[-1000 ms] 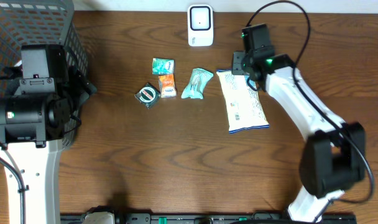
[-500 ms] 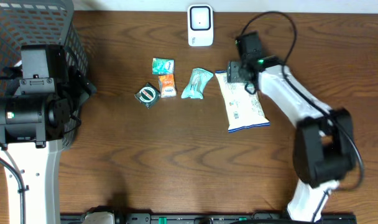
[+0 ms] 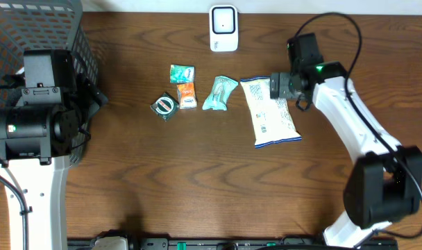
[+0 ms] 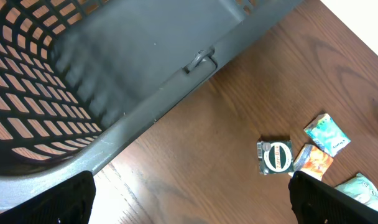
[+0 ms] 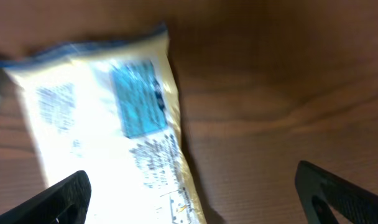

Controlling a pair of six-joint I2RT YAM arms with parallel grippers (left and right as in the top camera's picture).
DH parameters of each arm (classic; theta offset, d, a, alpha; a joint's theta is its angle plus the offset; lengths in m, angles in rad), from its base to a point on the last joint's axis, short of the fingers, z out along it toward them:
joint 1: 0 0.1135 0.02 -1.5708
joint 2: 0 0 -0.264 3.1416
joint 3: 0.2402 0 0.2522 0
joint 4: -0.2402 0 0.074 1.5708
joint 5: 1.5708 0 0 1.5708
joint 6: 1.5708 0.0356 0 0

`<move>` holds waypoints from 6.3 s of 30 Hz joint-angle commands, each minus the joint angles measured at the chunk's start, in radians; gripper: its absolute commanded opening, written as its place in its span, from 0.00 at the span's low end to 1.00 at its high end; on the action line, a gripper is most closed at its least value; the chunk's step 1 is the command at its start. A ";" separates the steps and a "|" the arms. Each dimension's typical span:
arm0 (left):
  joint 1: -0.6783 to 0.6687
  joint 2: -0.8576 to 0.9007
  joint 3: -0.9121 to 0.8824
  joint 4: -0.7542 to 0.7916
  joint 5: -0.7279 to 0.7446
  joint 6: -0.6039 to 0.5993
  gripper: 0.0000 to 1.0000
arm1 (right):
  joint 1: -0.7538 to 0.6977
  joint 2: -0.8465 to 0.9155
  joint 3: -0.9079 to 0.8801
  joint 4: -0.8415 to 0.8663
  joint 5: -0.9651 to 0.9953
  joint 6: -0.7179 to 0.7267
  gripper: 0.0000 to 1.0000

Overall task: Scan the item barcode
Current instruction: 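Reach the right gripper to the chip bag's top edge and grasp it, then lift the chip bag and hold it up in front of the scanner, then carry the chip bag right and down away from the scanner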

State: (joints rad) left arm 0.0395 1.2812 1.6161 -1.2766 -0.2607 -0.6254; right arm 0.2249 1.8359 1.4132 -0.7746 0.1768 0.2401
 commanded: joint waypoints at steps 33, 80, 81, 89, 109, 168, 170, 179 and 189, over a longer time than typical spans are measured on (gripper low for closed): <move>0.007 0.000 0.005 -0.003 -0.010 -0.005 0.98 | -0.277 0.129 -0.090 0.050 -0.513 -0.294 0.99; 0.007 0.000 0.005 -0.003 -0.010 -0.005 0.98 | -0.242 -0.055 -0.058 0.096 -1.183 -0.344 0.01; 0.007 0.000 0.005 -0.003 -0.010 -0.005 0.98 | -0.238 -0.075 -0.058 0.121 -1.194 -0.304 0.01; 0.007 0.000 0.005 -0.003 -0.010 -0.005 0.98 | -0.191 -0.084 -0.058 0.367 -1.556 -0.169 0.01; 0.007 0.000 0.005 -0.003 -0.010 -0.005 0.98 | -0.043 -0.084 -0.059 0.428 -1.326 -0.054 0.01; 0.007 0.000 0.005 -0.003 -0.010 -0.005 0.98 | -0.020 -0.084 -0.060 0.433 -1.304 -0.088 0.01; 0.007 0.000 0.005 -0.003 -0.010 -0.005 0.98 | -0.020 -0.084 -0.060 0.433 -1.304 -0.088 0.01; 0.007 0.000 0.005 -0.003 -0.010 -0.005 0.98 | -0.020 -0.084 -0.060 0.383 -1.218 -0.087 0.01; 0.007 0.000 0.005 -0.003 -0.010 -0.005 0.98 | 0.006 -0.084 -0.059 0.089 -0.337 -0.229 0.01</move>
State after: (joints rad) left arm 0.0395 1.2812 1.6161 -1.2762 -0.2607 -0.6254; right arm 0.2111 1.7660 1.3399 -0.6342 -0.5804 0.1223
